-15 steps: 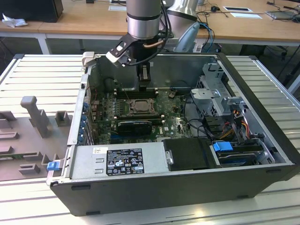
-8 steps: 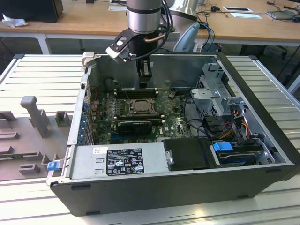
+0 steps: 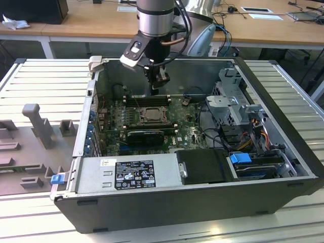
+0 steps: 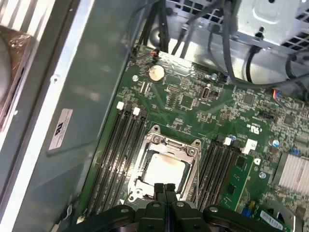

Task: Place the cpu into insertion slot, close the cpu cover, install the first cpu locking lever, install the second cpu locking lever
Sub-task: 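Install the first cpu locking lever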

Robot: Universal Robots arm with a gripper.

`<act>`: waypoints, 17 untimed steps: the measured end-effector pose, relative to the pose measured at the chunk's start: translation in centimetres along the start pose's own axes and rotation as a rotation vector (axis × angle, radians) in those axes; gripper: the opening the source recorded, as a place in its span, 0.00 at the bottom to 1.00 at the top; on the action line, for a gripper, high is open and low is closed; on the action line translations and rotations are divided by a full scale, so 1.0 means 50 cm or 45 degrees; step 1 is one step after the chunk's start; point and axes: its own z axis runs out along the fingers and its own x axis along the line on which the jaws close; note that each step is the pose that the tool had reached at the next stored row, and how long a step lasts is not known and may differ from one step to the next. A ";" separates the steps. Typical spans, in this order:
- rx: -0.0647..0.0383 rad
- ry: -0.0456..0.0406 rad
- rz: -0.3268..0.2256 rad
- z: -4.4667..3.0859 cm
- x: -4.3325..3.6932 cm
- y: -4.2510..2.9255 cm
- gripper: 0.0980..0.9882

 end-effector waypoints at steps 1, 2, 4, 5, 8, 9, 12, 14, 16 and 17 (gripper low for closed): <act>0.001 -0.001 -0.019 0.000 0.000 0.000 0.01; 0.001 -0.001 -0.030 0.000 0.000 0.000 0.01; 0.001 0.000 -0.060 0.000 0.000 0.000 0.01; 0.001 0.000 -0.076 0.000 0.000 0.000 0.01; 0.001 0.002 -0.149 0.000 0.000 0.000 0.01; 0.001 0.003 -0.173 0.000 0.000 0.000 0.01; 0.001 0.005 -0.221 0.000 0.000 0.000 0.01; 0.001 0.006 -0.252 0.000 0.000 0.000 0.01; 0.001 0.007 -0.274 0.000 0.000 0.000 0.01; 0.001 0.007 -0.300 0.000 0.000 0.000 0.01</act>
